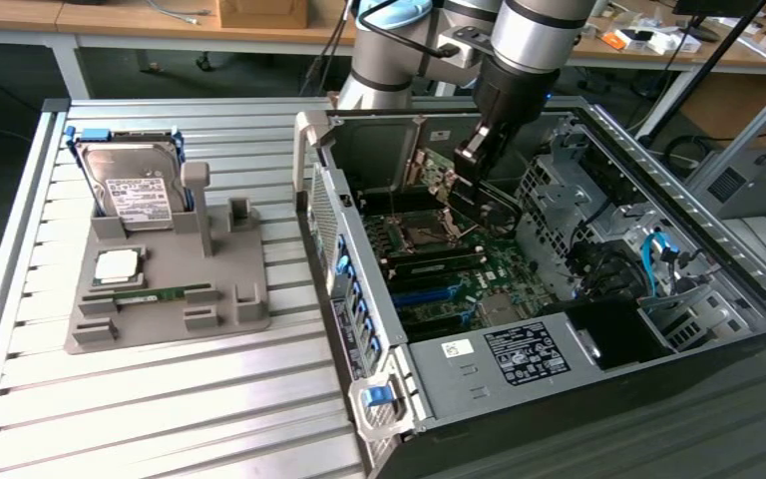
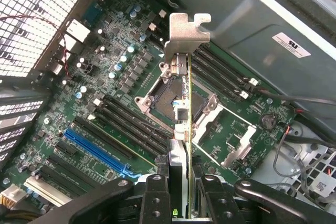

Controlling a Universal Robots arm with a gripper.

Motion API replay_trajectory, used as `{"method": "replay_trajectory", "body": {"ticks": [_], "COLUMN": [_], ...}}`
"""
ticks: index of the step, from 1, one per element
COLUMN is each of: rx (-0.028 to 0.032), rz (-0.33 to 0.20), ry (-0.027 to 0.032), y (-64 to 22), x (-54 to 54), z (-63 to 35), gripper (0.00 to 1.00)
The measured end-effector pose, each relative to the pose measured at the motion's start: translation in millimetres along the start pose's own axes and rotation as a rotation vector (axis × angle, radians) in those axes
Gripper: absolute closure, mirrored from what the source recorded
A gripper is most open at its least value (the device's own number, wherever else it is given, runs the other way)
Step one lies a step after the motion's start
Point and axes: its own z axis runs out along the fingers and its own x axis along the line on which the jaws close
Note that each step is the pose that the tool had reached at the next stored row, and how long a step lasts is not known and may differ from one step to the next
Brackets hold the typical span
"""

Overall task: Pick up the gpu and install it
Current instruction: 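Insert the gpu into the slot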

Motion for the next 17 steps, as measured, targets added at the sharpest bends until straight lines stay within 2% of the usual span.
{"method": "replay_trajectory", "body": {"ticks": [17], "rx": [-0.0011], "rz": [-0.033], "ry": [-0.0002], "y": [0.0], "x": [0.0], "z": [0.0], "gripper": [0.73]}}
